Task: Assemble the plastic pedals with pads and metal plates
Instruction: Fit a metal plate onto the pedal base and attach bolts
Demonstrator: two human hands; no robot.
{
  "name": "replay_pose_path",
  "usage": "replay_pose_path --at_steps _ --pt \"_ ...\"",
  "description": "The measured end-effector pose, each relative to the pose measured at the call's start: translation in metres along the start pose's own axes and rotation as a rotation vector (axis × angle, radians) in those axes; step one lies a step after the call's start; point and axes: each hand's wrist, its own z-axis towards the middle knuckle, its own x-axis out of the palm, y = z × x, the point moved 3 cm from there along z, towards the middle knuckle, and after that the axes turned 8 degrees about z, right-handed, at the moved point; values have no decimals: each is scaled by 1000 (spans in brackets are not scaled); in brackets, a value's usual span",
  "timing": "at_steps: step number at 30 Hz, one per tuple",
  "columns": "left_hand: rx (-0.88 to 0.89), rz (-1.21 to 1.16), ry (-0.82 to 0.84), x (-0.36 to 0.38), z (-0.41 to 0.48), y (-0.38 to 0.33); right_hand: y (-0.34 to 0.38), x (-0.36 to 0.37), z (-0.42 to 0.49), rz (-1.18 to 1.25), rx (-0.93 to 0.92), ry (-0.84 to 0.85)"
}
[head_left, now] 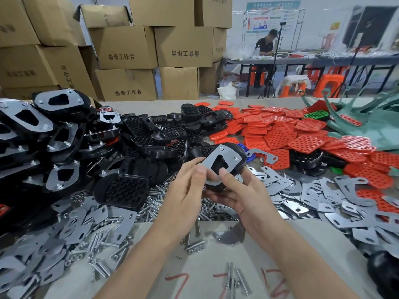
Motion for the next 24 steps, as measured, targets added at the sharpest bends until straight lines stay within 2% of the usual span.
replay_pose_path --at_steps 4,7,10,14,19,24 --pt "-7 -120 -13 -2 -2 0 0 -1 1 20 20 -44" --pt "0 -49 -13 -1 0 0 -1 -3 2 31 34 -66" --pt "-41 -109 0 -3 1 1 -1 -5 2 48 46 -86" --pt "-3 -16 44 -2 -2 -2 0 -5 3 45 38 -65" --pt "-3 2 20 -1 -1 -4 -1 -5 3 32 36 -68" --pt "-43 -47 49 -2 1 -2 -1 -4 2 10 29 -67"
